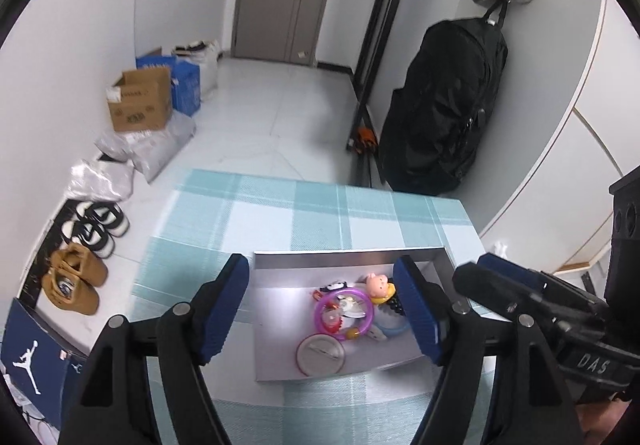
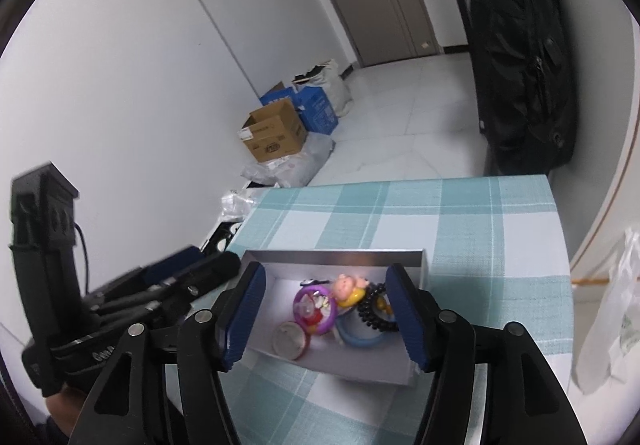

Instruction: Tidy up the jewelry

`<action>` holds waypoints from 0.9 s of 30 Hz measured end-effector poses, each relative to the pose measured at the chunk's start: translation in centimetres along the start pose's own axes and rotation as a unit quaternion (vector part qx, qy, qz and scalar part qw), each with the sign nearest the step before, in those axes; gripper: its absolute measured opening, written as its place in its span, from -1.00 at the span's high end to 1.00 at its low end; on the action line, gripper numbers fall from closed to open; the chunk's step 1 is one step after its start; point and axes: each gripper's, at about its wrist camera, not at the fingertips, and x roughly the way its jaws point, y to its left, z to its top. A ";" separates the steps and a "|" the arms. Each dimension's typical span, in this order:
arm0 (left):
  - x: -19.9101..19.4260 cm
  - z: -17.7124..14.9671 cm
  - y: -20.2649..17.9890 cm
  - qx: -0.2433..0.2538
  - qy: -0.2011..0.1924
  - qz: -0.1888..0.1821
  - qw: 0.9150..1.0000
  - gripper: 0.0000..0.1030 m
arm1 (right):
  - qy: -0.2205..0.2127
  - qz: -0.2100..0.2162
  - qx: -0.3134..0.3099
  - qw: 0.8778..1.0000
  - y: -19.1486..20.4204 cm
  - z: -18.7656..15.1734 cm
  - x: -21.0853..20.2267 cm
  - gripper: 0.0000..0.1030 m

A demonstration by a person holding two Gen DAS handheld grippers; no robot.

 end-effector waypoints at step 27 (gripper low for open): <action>-5.1 -4.4 -0.8 0.025 -0.067 0.052 0.996 -0.54 | -0.040 -0.030 -0.034 0.998 1.8 -4.8 -4.8 -0.87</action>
